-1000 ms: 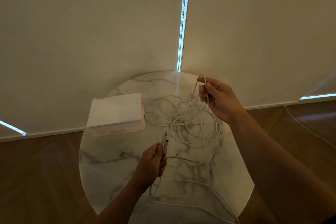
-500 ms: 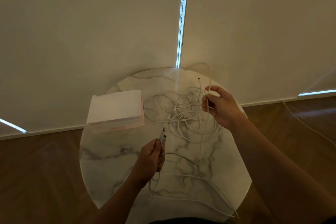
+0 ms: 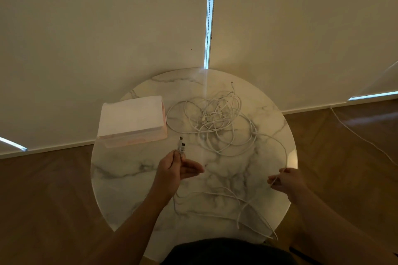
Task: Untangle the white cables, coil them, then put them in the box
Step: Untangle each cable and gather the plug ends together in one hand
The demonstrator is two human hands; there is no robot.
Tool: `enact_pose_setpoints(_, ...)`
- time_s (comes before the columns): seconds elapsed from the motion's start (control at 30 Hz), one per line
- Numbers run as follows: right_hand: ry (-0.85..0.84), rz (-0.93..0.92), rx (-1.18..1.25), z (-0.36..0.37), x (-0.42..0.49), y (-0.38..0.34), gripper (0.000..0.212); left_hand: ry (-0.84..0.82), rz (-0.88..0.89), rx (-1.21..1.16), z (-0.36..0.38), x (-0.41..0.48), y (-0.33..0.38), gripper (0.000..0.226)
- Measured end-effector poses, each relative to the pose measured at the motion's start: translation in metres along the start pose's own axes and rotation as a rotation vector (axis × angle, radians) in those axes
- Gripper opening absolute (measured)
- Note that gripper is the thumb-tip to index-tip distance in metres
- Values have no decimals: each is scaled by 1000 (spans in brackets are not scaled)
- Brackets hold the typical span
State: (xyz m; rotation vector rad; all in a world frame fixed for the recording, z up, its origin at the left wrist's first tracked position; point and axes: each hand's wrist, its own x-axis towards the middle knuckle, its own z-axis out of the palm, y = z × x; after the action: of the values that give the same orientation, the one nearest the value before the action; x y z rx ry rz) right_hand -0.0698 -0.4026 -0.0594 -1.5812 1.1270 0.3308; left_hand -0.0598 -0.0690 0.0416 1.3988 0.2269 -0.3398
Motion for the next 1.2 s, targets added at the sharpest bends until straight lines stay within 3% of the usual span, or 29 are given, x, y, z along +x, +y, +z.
enact_pose_setpoints(0.1, 39, 60, -325, -10, 6, 12, 6, 60, 52, 56, -5, 3, -1, 33)
enact_pose_setpoints(0.13, 96, 41, -433, -13, 7, 13, 14, 78, 68, 76, -7, 4, -1, 32)
enact_pose_setpoints(0.23, 281, -147, -687, -8, -6, -3, 15, 116, 63, 11, -11, 8, -2, 33)
enact_pose_setpoints(0.3, 302, -337, -725, 15, -25, -23, 12, 155, 64, -59, -14, 11, 0, 35)
enact_pose_setpoints(0.37, 184, -585, -643, 51, -48, -41, 13, 197, 76, -127, -16, 15, 3, 36)
enact_pose_setpoints(0.5, -352, -1000, -669, 124, -114, -58, 14, 284, 73, -276, -20, 24, 12, 36)
enact_pose_setpoints(0.57, -536, -1104, -693, 148, -140, -52, 14, 310, 73, -334, -24, 28, 18, 36)
enact_pose_setpoints(0.7, -658, -1127, -777, 174, -156, -42, 23, 332, 67, -391, -30, 32, 27, 37)
enact_pose_setpoints(0.97, -522, -1356, -716, 170, -143, -36, 17, 360, 49, -431, -37, 33, 25, 38)
enact_pose_setpoints(1.2, -505, -1188, -575, 159, -145, -48, 15, 370, 47, -392, -37, 34, 24, 37)
